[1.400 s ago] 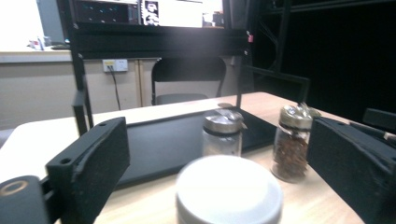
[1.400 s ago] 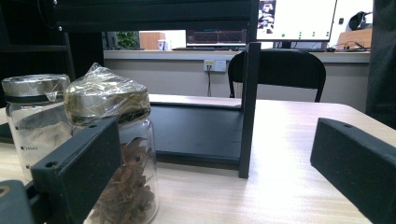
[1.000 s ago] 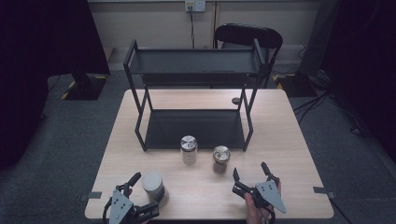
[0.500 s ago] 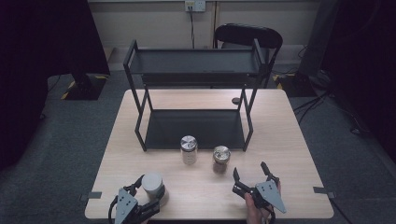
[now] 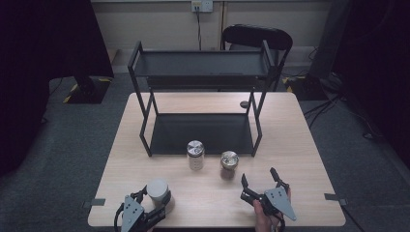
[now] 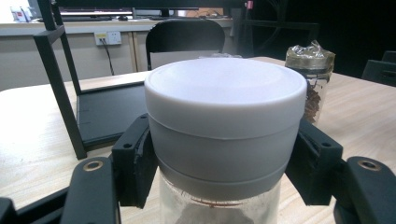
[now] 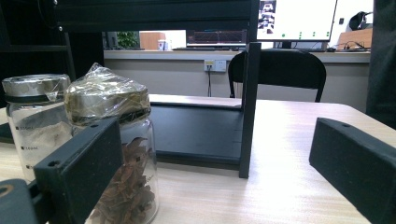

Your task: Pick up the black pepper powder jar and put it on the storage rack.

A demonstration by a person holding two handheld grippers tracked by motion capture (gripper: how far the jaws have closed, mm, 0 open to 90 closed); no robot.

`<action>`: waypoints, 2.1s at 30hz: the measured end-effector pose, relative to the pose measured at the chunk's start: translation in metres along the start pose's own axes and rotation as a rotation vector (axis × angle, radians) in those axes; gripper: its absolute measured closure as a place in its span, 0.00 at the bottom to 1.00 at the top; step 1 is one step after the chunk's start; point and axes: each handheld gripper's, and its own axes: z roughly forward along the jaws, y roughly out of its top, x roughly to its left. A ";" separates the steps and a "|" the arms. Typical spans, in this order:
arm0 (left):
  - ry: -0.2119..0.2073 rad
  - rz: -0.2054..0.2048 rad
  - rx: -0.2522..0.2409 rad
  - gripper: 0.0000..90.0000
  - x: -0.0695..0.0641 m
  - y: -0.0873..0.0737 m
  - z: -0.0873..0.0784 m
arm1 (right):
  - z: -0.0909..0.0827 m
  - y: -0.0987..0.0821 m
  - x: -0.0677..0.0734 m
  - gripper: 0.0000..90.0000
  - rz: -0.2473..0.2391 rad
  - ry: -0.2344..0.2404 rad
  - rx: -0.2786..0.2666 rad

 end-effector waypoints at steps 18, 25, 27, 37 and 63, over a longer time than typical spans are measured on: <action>0.022 -0.020 -0.004 0.38 -0.002 0.001 -0.002 | 0.000 0.000 0.000 0.02 0.000 0.000 0.000; 0.023 -0.013 -0.014 0.38 -0.003 0.006 -0.002 | 0.000 0.000 0.000 0.02 0.000 0.000 0.000; 0.022 -0.008 -0.016 0.38 -0.003 0.007 -0.002 | 0.000 0.000 0.000 0.02 0.000 0.000 0.000; 0.032 -0.015 -0.020 0.38 -0.003 0.016 0.002 | 0.000 0.000 0.000 0.02 0.000 0.000 0.000; 0.036 -0.017 0.003 0.38 0.007 0.037 0.017 | 0.000 0.000 0.000 0.02 0.001 -0.001 0.000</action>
